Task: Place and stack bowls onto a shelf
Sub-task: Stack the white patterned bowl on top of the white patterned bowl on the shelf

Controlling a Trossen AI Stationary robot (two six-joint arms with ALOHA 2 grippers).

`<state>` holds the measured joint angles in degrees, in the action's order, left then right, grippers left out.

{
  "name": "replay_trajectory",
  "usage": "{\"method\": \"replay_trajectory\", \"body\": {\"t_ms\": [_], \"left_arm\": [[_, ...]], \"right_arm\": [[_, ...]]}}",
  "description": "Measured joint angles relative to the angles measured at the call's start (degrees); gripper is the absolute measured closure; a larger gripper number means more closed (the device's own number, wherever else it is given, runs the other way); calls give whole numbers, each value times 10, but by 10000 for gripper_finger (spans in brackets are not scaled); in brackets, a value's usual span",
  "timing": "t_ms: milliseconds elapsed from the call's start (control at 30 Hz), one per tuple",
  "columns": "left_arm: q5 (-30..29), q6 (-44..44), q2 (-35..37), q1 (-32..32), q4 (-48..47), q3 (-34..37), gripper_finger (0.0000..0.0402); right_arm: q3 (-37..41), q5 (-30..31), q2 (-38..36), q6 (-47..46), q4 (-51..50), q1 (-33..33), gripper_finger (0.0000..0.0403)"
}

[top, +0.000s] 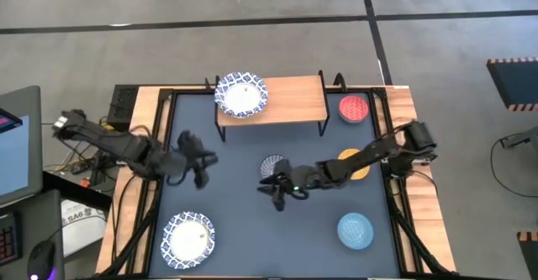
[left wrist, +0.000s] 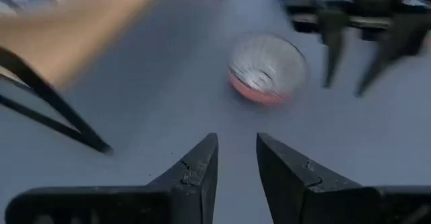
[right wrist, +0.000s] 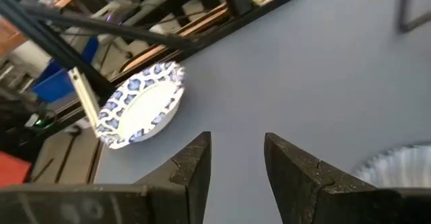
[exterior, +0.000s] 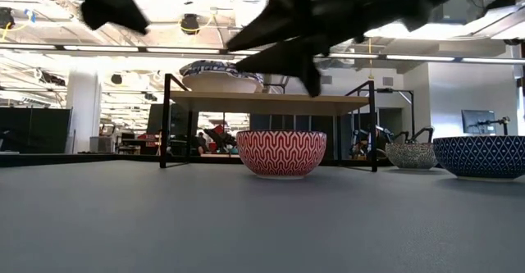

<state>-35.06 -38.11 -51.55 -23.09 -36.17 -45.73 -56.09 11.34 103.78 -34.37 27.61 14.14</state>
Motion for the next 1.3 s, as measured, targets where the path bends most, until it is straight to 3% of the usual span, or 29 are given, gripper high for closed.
{"method": "replay_trajectory", "body": {"t_ms": [233, 467, 767, 967, 1300], "left_arm": [[49, -85, -57, -138, 48, 34, 313], [69, -133, -141, -219, 76, 34, 313], [145, -210, -217, -259, 74, 34, 313], [203, -213, -244, -260, 72, 34, 313], [209, -213, -246, -260, 99, 34, 315]], "right_arm": [[-96, -80, 94, 28, -1, 0, 226], [-173, -94, 162, 29, 0, 1, 207], [-276, -105, 252, 28, -4, 14, 194], [-367, -129, 318, 6, -30, 27, 194], [-475, -123, 377, -46, -105, 27, 195]]}}
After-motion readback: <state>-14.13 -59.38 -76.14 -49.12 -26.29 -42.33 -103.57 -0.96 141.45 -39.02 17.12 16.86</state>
